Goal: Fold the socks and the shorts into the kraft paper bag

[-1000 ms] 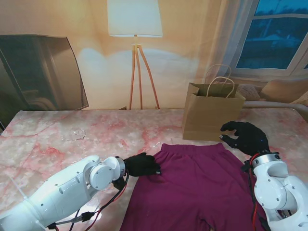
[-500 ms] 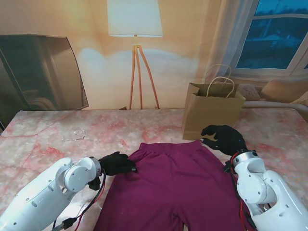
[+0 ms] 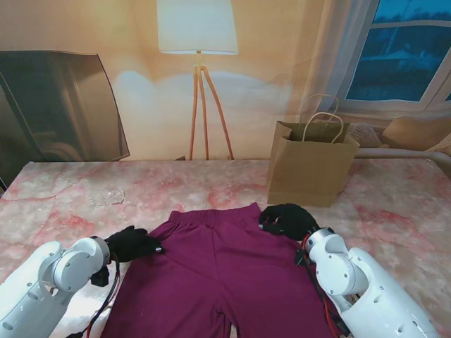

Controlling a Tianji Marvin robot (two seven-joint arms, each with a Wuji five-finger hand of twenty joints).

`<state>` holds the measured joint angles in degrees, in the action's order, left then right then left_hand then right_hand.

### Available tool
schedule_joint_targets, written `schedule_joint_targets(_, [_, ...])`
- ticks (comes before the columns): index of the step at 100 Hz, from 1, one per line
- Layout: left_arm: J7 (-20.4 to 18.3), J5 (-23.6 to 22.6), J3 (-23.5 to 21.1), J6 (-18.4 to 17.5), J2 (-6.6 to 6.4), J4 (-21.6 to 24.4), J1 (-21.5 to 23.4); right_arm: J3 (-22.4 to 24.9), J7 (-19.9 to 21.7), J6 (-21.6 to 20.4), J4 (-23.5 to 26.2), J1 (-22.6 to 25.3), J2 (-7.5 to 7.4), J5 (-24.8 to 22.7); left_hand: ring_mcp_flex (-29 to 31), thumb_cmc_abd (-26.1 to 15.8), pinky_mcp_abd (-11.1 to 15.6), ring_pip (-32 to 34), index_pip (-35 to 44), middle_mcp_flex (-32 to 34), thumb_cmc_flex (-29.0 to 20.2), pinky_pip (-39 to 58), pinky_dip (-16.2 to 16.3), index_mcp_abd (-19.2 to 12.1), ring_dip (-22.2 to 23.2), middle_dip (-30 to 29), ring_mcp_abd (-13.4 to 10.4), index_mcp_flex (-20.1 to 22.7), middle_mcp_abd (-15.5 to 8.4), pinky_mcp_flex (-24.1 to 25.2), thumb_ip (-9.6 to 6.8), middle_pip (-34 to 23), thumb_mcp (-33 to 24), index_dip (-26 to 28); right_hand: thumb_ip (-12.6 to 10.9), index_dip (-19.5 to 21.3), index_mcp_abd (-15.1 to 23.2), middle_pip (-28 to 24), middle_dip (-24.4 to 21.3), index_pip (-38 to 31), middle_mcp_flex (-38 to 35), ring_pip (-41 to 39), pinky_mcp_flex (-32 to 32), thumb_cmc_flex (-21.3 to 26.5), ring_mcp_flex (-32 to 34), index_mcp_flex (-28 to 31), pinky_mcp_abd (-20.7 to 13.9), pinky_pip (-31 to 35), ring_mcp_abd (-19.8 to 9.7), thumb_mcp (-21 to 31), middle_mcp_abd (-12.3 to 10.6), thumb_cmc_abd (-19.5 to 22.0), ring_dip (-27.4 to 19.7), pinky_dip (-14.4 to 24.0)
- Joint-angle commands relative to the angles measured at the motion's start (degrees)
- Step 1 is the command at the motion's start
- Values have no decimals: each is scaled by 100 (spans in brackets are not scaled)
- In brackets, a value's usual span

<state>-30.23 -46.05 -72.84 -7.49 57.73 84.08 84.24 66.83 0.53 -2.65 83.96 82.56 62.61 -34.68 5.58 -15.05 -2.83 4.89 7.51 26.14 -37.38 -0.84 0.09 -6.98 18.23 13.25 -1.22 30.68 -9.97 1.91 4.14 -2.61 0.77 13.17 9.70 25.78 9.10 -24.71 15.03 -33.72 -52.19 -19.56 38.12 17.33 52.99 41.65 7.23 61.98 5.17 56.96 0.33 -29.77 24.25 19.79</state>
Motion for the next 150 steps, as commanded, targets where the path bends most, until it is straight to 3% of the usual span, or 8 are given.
schedule_joint_targets(1, [-162,-156,-52,133,-183,-352,322,-97,8,-18,-138,-1,55,-21,49,-328,45,-11,579,478,22,-65,-42,1288,53,185,23,469,1311,8,-318,-482,40,253,-368,-32,-39,115,-102,132,-103,105,37,-47,66,-44,-77,-35,162,86,99,171,-144,-157])
schedule_joint_targets(37, [-63,-294,-588,211,-152,-146,750,-631,-32,22,-703,-395,129,322,118,-275,-40,6,558,467,48,-69,-44,1276,65,196,106,414,1329,21,-316,-476,56,241,-360,-52,-33,158,-112,134,-50,127,-27,-121,-19,-91,-71,-19,116,31,103,157,-219,-215])
schedule_joint_targets(59, [206,-317,-769,64,-112,-9,981,-1033,78,27,-1126,-810,163,500,378,-174,-177,107,775,884,93,24,67,1185,129,307,300,699,1396,9,-338,-636,30,334,-356,-78,-67,228,-139,163,12,198,-162,-198,-138,-133,-25,-87,137,-44,153,250,-297,-267])
schedule_joint_targets(90, [280,-505,-1212,-131,-86,458,1428,-1929,158,-29,-2013,-1777,372,1064,1221,-134,-467,596,1584,1973,260,333,1116,1163,535,675,801,1509,1676,129,-377,-921,-9,603,-385,-144,-212,458,-224,308,317,430,-593,-472,-591,-373,-9,-408,151,-313,246,543,-495,-428])
schedule_joint_targets(120, [252,-495,-1686,-337,-55,1138,2085,-2902,144,-453,-3256,-2878,841,1774,1663,-124,-655,1069,1844,2483,457,569,1925,1118,899,1084,1116,1802,1851,214,-444,-1226,-31,630,-457,-195,-338,631,-275,468,769,583,-1053,-736,-1091,-725,-73,-717,116,-565,279,734,-633,-535])
schedule_joint_targets(127, [164,-465,-1787,-433,-60,1323,2238,-3062,112,-601,-3561,-3066,982,1928,1798,-142,-715,1177,1858,2578,543,666,2175,974,994,1262,1172,1775,1840,223,-460,-1363,-23,636,-477,-202,-339,685,-293,501,909,637,-1202,-765,-1249,-827,-97,-825,94,-606,262,751,-668,-570])
schedule_joint_targets(136, [167,-482,-1918,-655,-57,1516,2407,-3190,14,-812,-3852,-3212,1123,2025,1878,-145,-839,1212,1860,2474,622,1002,2955,770,1085,1411,1170,1647,1797,359,-502,-1335,-30,647,-500,-201,-318,744,-313,512,1089,707,-1415,-775,-1465,-923,-154,-995,56,-625,221,746,-715,-626])
schedule_joint_targets(150, [664,-655,-2080,-882,15,1756,2625,-3062,-54,-981,-3660,-3099,1064,2027,1824,46,-1022,1096,1586,1877,824,1172,3236,607,1065,1222,1131,1186,1716,253,-568,-989,-35,601,-510,-202,-285,770,-313,530,1356,756,-1701,-782,-1741,-1115,-199,-1225,20,-637,79,721,-755,-689])
